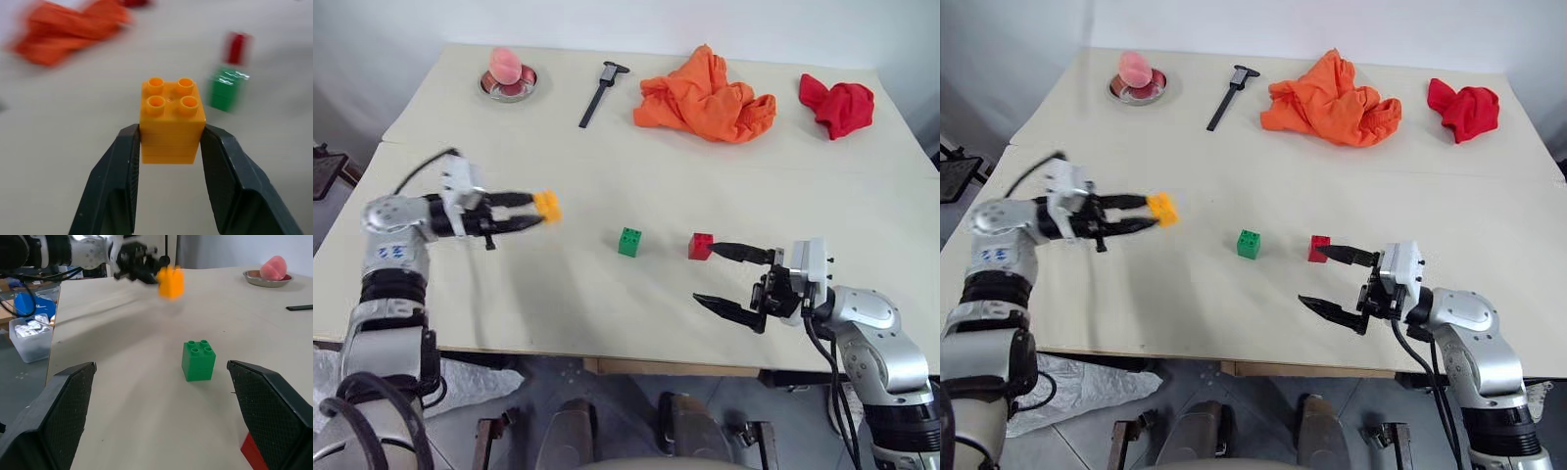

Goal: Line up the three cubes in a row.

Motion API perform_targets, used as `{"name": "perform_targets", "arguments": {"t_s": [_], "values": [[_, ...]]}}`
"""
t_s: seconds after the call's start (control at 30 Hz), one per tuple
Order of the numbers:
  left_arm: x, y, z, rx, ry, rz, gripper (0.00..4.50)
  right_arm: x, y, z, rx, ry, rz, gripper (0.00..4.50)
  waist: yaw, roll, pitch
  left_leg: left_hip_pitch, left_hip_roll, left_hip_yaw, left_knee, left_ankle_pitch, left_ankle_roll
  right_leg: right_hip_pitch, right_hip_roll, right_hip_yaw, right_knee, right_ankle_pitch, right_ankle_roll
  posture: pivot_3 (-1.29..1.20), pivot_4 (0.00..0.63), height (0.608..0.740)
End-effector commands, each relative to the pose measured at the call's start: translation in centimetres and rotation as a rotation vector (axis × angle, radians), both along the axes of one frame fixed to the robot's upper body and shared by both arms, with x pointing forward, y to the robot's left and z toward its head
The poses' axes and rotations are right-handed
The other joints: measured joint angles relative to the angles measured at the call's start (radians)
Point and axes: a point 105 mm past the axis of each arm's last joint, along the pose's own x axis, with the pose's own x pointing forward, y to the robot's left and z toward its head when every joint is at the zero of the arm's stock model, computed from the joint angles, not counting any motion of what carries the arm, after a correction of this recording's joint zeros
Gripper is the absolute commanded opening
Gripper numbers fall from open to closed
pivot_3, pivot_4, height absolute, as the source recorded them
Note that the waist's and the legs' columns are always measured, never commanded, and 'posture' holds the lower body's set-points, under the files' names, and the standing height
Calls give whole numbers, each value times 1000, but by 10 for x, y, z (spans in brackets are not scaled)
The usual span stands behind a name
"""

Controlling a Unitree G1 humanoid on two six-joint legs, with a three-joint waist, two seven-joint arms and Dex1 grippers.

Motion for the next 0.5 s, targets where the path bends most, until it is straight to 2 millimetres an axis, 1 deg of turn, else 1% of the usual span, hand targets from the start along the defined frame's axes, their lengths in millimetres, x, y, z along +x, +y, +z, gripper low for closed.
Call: {"name": "perform_targets", "arguments": {"t_s": [0.03,0.13,0.23,0.37,0.5], "values": [[2,-11,-6,43,28,-60,1460,-7,0,11,7,-37,7,4500,-3,0,0,0,0,0,0,0,0,0,0,0,0,0,0,0,150,740],[4,-23,-14,85,32,-97,1460,-13,-1,14,16,-20,-11,4500,-2,0,0,-1,1,0,0,-1,1,0,0,0,0,0,0,0,150,740],[7,-27,-17,87,42,-90,1460,-16,-8,15,5,-15,-45,4500,0,-1,0,-1,0,0,0,-1,2,-1,-1,-1,0,0,0,0,150,740],[6,-27,-23,123,67,-102,1460,-20,-17,14,-18,-3,-73,4500,4,-1,0,-1,0,0,0,-1,3,-1,-1,-1,-1,0,0,0,150,740],[8,-19,-22,136,71,-62,1460,-23,-20,12,-25,1,-91,4500,4,-1,0,-1,0,0,1,-1,3,0,-1,-1,0,0,0,0,150,740]]}}
